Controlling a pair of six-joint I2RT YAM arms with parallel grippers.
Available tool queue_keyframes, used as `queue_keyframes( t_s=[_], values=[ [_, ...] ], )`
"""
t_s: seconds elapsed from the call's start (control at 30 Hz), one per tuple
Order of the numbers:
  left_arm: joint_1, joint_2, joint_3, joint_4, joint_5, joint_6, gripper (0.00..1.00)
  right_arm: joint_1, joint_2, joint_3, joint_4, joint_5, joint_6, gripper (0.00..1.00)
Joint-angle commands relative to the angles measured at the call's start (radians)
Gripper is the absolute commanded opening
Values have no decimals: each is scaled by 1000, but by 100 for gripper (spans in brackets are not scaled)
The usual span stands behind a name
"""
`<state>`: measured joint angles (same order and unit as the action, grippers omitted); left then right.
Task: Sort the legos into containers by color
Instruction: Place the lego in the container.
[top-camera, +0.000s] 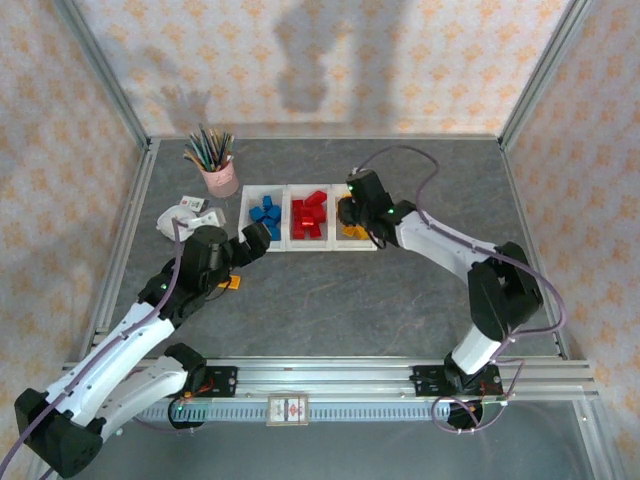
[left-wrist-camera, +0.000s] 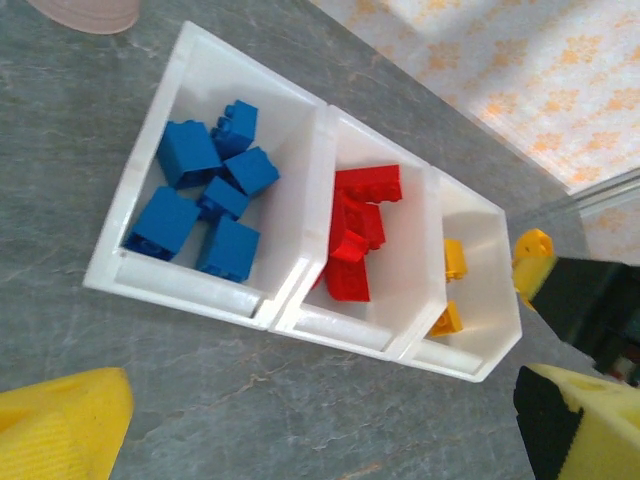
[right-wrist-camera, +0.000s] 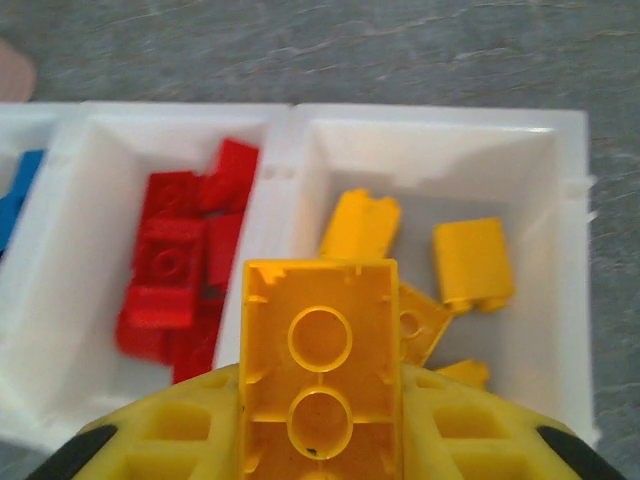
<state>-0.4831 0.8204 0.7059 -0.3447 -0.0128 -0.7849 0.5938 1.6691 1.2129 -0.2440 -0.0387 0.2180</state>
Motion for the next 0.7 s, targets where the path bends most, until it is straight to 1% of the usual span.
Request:
queue_keyframes(
  t_s=[0.0,0.2,0.3,0.37,0.47,0.53,0.67],
  values=[
    [7,16,11,84,15,33,99,-25,71,74,-38,50,8,23],
    [10,28,10,110,9,41,99,-57,199,194,-64,102,-5,24],
    [12,33,15,105,5,42,99,-60,237,237,-73,103,-13,24],
    [15,36,14,108,2,44,99,-60,257,256,-69,105,-15,29],
    [18,45,19,105,8,41,99,-60,286,301,-105,118,-19,47],
    [17,44,24,100,8,41,99,-60,272,299,-103,105,-26,52],
    [20,30,26,88,-6,45,99,-47,202,264,-98,102,-35,58]
  ],
)
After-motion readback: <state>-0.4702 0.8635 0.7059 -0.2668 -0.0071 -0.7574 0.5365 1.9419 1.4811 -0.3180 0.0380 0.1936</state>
